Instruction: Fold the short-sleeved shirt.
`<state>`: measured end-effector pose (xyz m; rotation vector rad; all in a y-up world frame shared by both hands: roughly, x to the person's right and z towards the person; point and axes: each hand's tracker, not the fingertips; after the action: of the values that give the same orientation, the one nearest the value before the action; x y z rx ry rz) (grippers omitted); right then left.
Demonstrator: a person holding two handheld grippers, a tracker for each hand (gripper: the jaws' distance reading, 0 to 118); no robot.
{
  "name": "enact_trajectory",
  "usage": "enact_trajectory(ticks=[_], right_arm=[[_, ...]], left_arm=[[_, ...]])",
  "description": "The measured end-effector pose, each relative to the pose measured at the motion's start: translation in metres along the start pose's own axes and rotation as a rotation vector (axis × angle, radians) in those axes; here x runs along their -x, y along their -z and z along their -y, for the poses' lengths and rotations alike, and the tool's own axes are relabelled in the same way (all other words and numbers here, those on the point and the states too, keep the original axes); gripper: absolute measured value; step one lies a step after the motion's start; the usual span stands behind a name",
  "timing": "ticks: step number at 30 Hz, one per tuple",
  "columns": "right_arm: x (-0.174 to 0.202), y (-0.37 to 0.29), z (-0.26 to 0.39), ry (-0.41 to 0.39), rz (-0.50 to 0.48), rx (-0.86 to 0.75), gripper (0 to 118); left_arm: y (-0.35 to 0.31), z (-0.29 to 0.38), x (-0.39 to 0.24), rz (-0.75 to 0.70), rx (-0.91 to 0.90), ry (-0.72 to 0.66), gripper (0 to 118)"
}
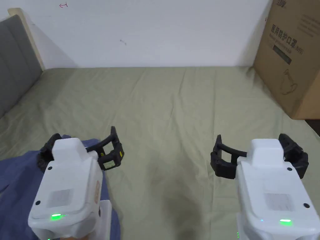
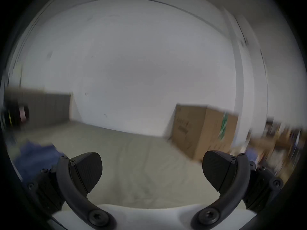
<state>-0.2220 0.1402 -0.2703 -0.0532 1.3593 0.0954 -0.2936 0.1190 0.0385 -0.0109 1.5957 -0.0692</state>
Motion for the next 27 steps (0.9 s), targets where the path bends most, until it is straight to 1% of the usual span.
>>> enact_trajectory(ticks=[1,3,14,22,27], right_arm=[[-0.005,0.001,0.003,0.060,-0.017,0.016,118],[-0.010,0.004,0.008,0.083,-0.010,0.039,118],[-0.006,0.002,0.010,0.013,-0.008,0.040,118],[-0.003,0.001,0.007,-0.004,-0.013,0.034,118],[-0.002,0.001,0.006,-0.011,-0.017,0.034,118]], left_arm=[[0.002,0.001,-0.004,-0.014,0.024,0.054,118],[0.003,0.007,-0.004,-0.008,0.032,0.078,118],[0.003,0.016,0.001,0.017,0.052,0.047,118],[0.003,0.013,0.005,0.028,0.041,0.017,118],[0.002,0.011,0.006,0.023,0.035,0.021,118]])
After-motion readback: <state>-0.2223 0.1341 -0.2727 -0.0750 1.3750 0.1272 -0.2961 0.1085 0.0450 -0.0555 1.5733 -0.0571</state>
